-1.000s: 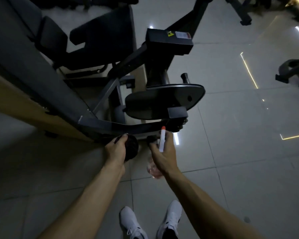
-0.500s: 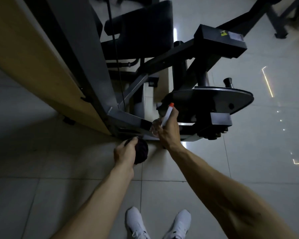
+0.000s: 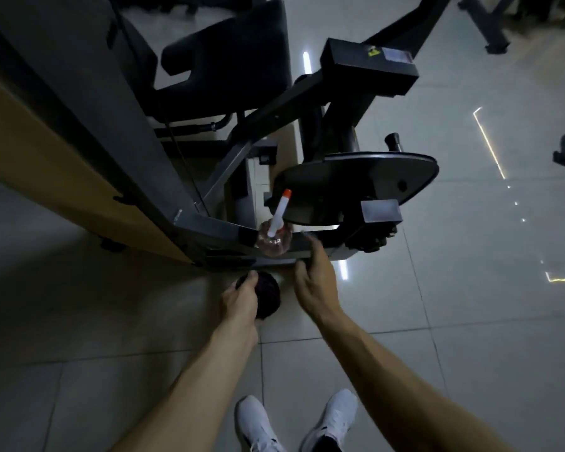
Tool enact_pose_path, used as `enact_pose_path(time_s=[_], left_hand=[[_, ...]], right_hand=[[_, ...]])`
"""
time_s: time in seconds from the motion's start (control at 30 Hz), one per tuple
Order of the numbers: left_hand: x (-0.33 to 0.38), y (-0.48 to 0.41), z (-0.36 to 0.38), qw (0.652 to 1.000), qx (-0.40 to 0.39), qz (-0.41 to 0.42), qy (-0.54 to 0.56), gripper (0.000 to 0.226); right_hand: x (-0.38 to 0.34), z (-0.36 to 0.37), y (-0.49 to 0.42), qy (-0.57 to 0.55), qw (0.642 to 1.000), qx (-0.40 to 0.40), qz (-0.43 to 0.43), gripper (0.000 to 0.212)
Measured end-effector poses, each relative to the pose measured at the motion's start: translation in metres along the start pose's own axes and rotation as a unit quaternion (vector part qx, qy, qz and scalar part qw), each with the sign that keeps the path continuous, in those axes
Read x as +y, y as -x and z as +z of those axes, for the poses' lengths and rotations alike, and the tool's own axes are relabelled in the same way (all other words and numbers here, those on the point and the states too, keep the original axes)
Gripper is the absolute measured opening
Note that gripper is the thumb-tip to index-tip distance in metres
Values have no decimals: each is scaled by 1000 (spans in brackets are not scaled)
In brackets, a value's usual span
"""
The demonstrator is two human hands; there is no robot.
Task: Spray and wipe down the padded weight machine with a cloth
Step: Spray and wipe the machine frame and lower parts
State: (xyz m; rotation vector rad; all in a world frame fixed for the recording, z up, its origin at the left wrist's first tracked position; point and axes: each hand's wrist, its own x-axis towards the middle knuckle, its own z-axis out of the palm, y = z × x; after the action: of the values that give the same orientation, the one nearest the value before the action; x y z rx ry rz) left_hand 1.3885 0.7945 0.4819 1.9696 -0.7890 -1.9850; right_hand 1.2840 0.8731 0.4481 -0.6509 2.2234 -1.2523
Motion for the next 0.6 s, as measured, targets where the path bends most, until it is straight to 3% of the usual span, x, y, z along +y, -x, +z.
enact_pose_path(time_s=[0.07,0.13,0.23,0.3,0.37,0.47,0.5,0.6], left_hand=[[-12,12,23,993,-118,-21,23,57],[-24,27,53,968,-248,-24,-1,73],[-33,54,98,927,-337,47,-156,65],[-37,66,127,908,-319,117,-247,43],[-41,59,152,918,-240,165,-270,31],[-47,40,187,926,-115,196,-301,82],[-46,35,195,920,-93,217,-313,89],[-49,27,227,904,-34,275,-326,77]], right_hand=[[2,-17,37,-48,999,-6,-21,39],[10,-36,58,-83,996,18,-23,39],[30,-80,52,-180,969,149,78,28],[41,-120,32,-267,927,220,146,19],[57,-152,13,-307,896,266,179,26],[80,-182,-15,-335,876,290,188,31],[84,-184,-24,-342,878,290,170,26],[91,-181,-51,-349,884,284,126,17]])
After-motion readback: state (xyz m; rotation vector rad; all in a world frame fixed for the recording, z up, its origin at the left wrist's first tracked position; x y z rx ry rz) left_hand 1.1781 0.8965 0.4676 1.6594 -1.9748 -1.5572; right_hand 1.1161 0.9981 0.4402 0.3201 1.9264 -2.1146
